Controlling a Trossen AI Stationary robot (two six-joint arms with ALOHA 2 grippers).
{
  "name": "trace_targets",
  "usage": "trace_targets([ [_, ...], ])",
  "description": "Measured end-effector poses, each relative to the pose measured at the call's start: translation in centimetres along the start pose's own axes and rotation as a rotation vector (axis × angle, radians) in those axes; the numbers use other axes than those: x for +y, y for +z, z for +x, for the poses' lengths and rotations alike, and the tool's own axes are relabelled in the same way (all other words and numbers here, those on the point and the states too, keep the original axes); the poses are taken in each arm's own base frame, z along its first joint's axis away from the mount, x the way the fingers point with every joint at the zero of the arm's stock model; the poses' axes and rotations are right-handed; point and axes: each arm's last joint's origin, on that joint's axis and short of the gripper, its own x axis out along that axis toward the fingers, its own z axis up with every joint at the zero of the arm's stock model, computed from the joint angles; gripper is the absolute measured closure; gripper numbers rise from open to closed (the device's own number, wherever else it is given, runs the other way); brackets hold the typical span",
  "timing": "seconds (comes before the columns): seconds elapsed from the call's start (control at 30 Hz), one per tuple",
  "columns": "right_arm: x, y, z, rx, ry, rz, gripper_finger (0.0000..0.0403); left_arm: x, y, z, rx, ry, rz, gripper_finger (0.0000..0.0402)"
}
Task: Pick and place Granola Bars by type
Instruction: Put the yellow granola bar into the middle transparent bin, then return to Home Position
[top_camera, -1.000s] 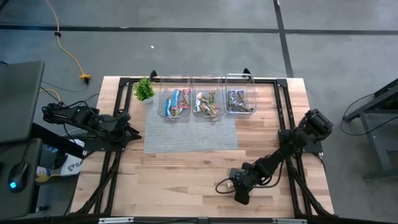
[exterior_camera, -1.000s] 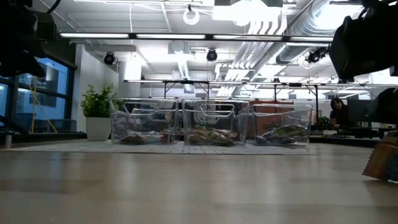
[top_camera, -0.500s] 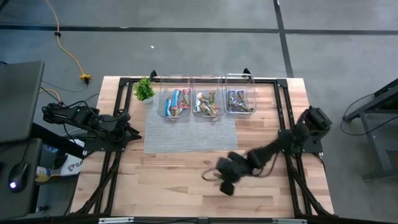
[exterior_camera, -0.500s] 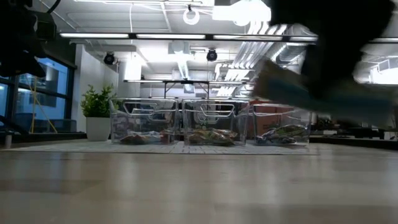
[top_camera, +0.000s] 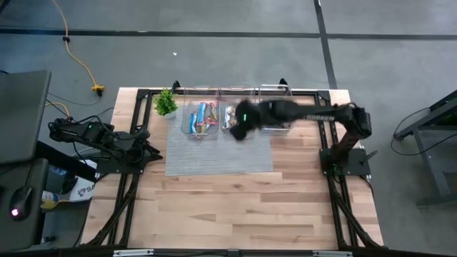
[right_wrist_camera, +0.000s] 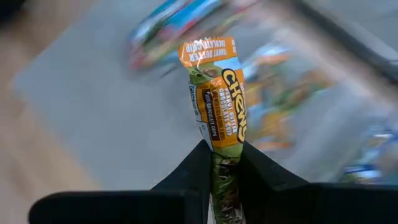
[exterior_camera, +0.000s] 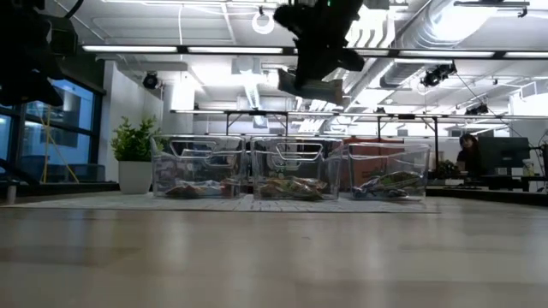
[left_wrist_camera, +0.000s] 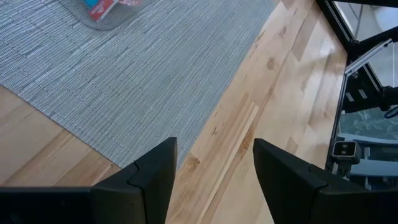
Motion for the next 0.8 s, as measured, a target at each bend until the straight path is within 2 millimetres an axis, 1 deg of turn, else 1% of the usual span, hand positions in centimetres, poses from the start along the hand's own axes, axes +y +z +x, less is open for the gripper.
trace_targets([
  [0.1, -3.3, 2.7, 0.2, -0.024, -0.033, 0.097, 0.0355, 0.0, 0.0, 0.0, 0.000, 0.000, 0.000, 0.0197],
  [0.17, -4.9, 3.8, 0.5, -0.039, -0.029, 0.145, 0.0355, 0.0, 0.0, 0.0, 0.000, 0.000, 0.000, 0.0197],
  [0.27, -6.6, 4.7, 0.7, -0.058, -0.041, 0.187, 0.0348, 0.0, 0.0, 0.0, 0.000, 0.000, 0.000, 0.0197],
  [0.33, -7.4, 5.0, 1.1, -0.055, -0.024, 0.177, 0.0334, 0.0, 0.0, 0.0, 0.000, 0.000, 0.000, 0.0197],
  [0.47, -8.1, 5.2, 2.0, -0.066, 0.031, 0.159, 0.0297, 0.0, 0.0, 0.0, 0.000, 0.000, 0.000, 0.0197],
  [0.6, -8.1, 5.5, 2.3, -0.104, 0.067, 0.162, 0.0260, 0.0, 0.0, 0.0, 0.000, 0.000, 0.001, 0.0197],
  [0.7, -8.0, 5.5, 2.3, -0.096, 0.107, 0.117, 0.0245, 0.0, 0.0, 0.0, 0.001, 0.002, 0.008, 0.0197],
  [0.8, -7.7, 5.4, 2.3, -0.061, 0.186, 0.077, 0.0243, 0.1, 0.0, 0.0, 0.003, 0.006, 0.014, 0.0197],
])
